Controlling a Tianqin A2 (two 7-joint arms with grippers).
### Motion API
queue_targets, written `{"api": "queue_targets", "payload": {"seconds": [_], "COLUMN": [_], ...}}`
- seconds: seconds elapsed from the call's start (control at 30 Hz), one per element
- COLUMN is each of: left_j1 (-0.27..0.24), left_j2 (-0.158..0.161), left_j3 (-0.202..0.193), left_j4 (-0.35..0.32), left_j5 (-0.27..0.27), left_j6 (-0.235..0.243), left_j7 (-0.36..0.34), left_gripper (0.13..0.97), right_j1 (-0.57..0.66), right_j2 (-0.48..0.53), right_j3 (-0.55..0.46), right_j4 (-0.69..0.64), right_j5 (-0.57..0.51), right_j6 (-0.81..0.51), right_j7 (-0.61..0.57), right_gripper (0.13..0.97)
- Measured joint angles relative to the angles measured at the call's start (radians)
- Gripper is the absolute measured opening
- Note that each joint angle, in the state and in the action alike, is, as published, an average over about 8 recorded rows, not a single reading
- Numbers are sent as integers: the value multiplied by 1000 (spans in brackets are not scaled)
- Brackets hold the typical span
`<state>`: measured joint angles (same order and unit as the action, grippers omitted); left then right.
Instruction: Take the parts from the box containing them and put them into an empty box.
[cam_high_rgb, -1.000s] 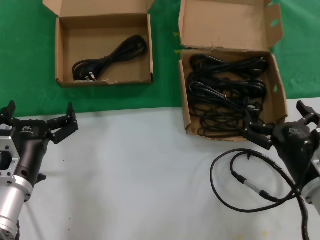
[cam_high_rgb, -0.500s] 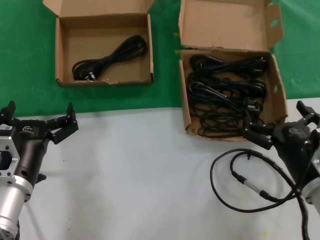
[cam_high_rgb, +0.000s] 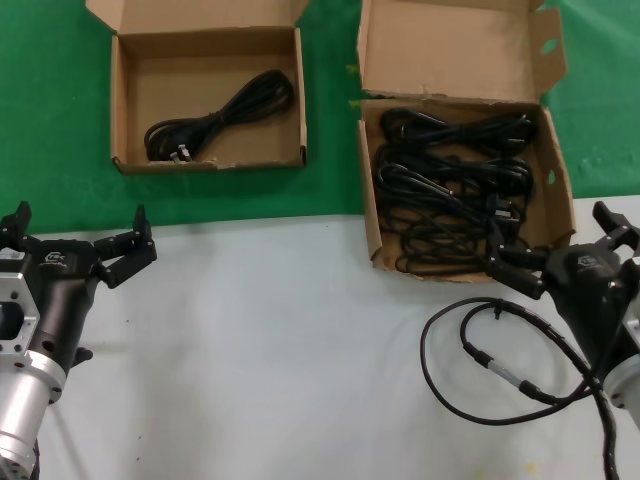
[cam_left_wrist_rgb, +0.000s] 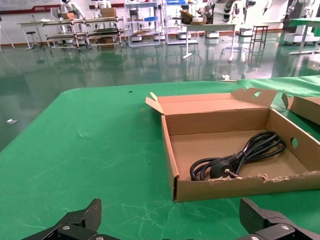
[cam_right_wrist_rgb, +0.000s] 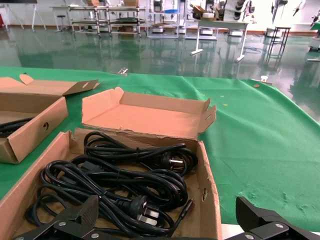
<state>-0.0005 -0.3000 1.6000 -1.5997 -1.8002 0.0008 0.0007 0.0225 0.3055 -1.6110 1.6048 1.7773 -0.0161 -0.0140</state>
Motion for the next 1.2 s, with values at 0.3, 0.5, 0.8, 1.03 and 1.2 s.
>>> {"api": "queue_targets", "payload": {"seconds": [0.3,0.5,0.8,1.03,1.2], "left_j1": [0,0,0,0,0], "left_j2": [0,0,0,0,0], "left_j3": [0,0,0,0,0], "left_j4": [0,0,0,0,0], "left_j5": [0,0,0,0,0], "left_j6": [0,0,0,0,0], "left_j7": [0,0,0,0,0], "left_gripper": [966,966,966,966,966], "right_j1": [0,0,0,0,0], "right_j2": [0,0,0,0,0], "right_j3": [0,0,0,0,0], "right_j4": [0,0,0,0,0], "right_j5": [0,0,0,0,0], "right_j6": [0,0,0,0,0], "right_j7": [0,0,0,0,0], "right_gripper": [966,966,966,966,966]}}
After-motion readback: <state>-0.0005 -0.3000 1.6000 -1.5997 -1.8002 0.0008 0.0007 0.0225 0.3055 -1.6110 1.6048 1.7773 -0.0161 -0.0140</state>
